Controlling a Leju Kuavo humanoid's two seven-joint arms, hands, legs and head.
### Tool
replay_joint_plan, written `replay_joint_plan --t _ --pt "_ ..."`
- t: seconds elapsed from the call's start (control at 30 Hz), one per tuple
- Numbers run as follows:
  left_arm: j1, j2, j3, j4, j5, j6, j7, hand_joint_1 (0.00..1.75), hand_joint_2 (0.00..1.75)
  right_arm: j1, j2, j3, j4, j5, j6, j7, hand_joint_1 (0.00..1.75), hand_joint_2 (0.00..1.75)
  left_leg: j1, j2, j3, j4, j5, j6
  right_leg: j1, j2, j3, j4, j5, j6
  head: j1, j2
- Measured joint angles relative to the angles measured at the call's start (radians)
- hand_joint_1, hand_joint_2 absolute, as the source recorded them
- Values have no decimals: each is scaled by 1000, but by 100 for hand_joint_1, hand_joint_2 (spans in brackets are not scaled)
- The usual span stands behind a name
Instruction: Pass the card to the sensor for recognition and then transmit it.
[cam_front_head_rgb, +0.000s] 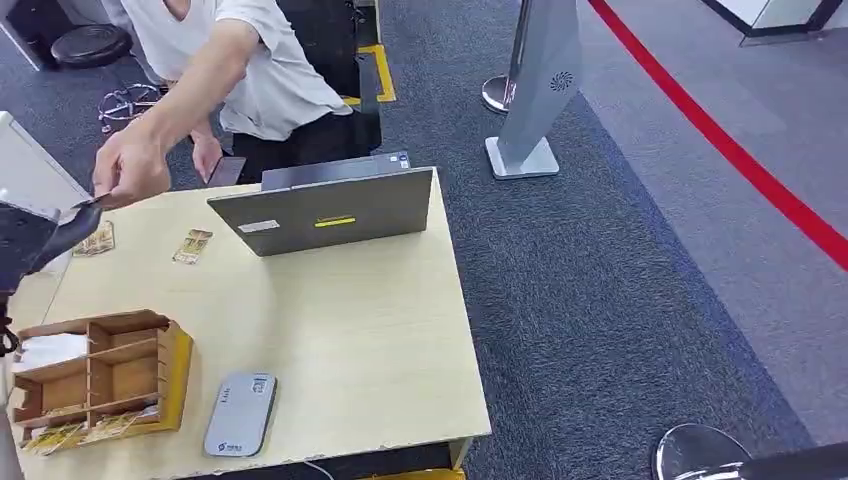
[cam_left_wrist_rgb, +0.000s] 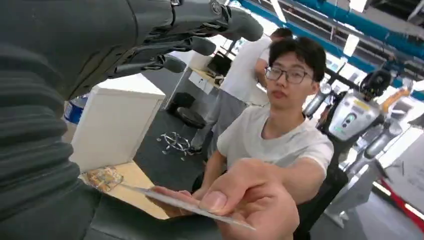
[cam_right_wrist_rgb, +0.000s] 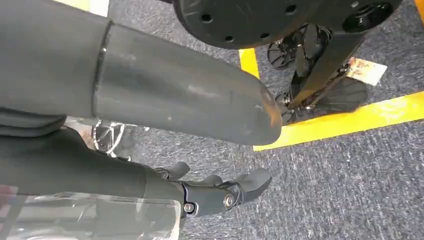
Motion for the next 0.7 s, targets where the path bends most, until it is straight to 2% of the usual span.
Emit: replay_joint_plan --t 0.43,0.57,0.7 --pt "-146 145 -245 24 -158 -210 235 175 175 -9 5 -88 0 133 31 -10 0 0 0 0 -1 0 0 0 0 0 0 0 0 0 0 0" --pt "-167 168 -283 26 -189 -249 280 175 175 -11 6 -103 0 163 38 -11 0 0 0 0 -1 0 0 0 0 0 0 0 0 0 -1 0" --pt "-209 214 -355 30 -235 -303 338 175 175 -18 7 -129 0 201 49 -15 0 0 0 -1 -1 0 0 0 0 0 0 0 0 0 0 0"
